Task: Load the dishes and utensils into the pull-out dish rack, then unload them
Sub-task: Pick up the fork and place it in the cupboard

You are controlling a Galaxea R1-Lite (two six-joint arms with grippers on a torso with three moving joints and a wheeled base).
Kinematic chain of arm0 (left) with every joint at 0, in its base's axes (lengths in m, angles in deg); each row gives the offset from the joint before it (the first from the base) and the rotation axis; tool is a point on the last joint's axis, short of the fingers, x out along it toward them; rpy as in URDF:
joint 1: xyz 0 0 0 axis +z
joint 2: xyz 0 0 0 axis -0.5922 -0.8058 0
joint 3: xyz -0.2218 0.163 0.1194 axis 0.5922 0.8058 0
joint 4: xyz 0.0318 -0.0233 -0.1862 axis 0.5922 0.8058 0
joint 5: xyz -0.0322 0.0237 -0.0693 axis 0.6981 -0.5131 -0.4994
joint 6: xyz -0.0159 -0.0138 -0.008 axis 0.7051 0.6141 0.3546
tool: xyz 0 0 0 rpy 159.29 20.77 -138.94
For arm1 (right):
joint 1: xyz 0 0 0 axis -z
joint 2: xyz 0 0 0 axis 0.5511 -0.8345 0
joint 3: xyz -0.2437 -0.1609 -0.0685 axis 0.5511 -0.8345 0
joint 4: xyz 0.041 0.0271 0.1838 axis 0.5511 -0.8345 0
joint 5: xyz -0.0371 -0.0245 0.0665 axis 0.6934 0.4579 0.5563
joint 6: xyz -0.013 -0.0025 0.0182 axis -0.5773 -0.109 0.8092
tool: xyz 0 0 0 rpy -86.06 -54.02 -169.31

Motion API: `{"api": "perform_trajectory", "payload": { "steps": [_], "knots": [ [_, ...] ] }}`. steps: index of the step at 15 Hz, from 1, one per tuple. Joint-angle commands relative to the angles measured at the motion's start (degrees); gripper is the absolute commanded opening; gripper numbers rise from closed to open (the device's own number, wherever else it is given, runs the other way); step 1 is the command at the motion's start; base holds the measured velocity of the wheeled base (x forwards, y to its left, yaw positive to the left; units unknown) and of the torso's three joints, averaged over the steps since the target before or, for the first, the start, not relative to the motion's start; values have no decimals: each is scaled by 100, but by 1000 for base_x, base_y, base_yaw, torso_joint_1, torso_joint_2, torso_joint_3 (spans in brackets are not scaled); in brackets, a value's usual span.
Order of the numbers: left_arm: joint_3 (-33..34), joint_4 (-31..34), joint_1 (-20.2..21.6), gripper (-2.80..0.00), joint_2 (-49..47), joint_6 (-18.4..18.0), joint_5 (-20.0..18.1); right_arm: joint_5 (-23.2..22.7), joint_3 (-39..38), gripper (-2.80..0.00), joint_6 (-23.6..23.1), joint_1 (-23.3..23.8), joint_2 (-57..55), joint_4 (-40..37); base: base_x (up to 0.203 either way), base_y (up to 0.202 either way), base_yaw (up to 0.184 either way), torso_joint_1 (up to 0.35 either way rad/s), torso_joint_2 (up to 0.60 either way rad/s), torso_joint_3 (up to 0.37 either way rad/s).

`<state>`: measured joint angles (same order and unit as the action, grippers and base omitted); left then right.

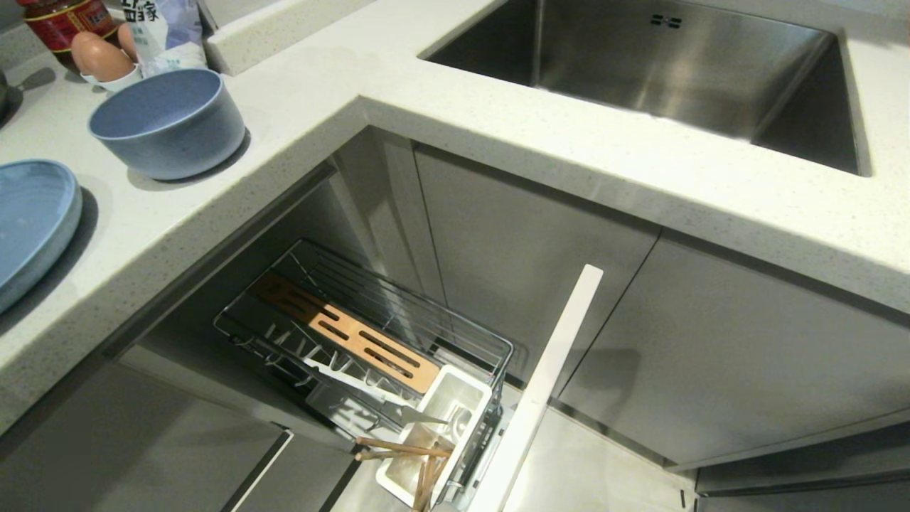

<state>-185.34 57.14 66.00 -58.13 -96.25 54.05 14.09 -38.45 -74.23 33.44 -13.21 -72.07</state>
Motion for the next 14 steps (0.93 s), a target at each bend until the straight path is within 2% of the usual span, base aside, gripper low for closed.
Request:
{"api": "perform_trajectory", "payload": {
  "steps": [1,7,11,14],
  "knots": [
    [-2,42,2,-280,-15,-11,-8,0,0,-280,0,0,0,1,0,0,0,0,0,0],
    [-33,10,-6,-280,-32,-19,1,0,-3,-280,0,0,0,1,0,0,0,0,0,0],
    [-86,-844,-33,-280,227,61,-110,0,-9,-280,0,0,0,1,0,0,0,0,0,0],
    [-89,-1681,-453,-280,562,961,-693,0,-7,-280,0,0,0,1,0,0,0,0,0,0]
  ]
}}
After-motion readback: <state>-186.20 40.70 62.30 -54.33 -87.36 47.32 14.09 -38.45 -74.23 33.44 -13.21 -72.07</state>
